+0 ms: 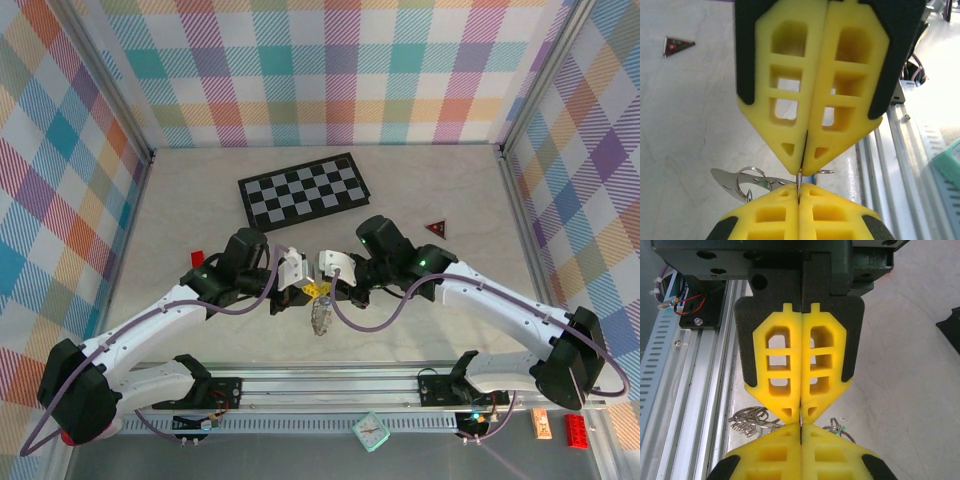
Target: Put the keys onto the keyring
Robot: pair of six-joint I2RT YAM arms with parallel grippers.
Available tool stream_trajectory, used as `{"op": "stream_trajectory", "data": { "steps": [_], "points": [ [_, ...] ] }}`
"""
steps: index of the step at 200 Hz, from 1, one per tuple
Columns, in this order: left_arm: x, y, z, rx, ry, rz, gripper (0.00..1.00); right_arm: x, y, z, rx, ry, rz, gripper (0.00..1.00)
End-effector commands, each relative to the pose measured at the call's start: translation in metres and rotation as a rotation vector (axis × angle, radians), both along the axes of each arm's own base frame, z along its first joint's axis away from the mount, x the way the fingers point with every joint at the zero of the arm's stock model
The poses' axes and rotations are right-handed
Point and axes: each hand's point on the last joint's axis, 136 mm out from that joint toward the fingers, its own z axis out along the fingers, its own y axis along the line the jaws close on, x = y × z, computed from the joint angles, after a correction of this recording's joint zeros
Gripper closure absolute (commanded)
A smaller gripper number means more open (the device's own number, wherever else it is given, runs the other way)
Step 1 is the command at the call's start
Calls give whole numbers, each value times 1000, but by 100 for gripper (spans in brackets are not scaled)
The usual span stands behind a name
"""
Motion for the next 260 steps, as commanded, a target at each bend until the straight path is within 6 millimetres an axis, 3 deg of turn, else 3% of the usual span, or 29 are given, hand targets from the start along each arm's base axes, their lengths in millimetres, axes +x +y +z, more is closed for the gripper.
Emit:
{"op": "stream_trajectory", "data": {
  "steps": [1,21,69,202,217,241,260],
  "points": [
    [-3,-6,16,-43,-33,-35,100,-3,1,22,112,-12,-11,80],
    [-4,-7,19,-78,-31,-30,100,6,-7,24,186,29,-100,72],
    [-6,-11,26,-181,-29,-18,100,1,-12,18,273,97,-158,70],
    [-10,-12,31,-253,-37,-29,100,-3,-1,1,275,200,-131,85],
    [-9,-12,31,-253,-36,-26,100,-2,-2,1,272,198,-143,81],
    [-8,-12,28,-241,-27,-13,100,9,-12,15,305,101,-218,61],
    [-6,-11,27,-237,-18,-1,100,10,-25,21,309,12,-243,59]
  ]
}}
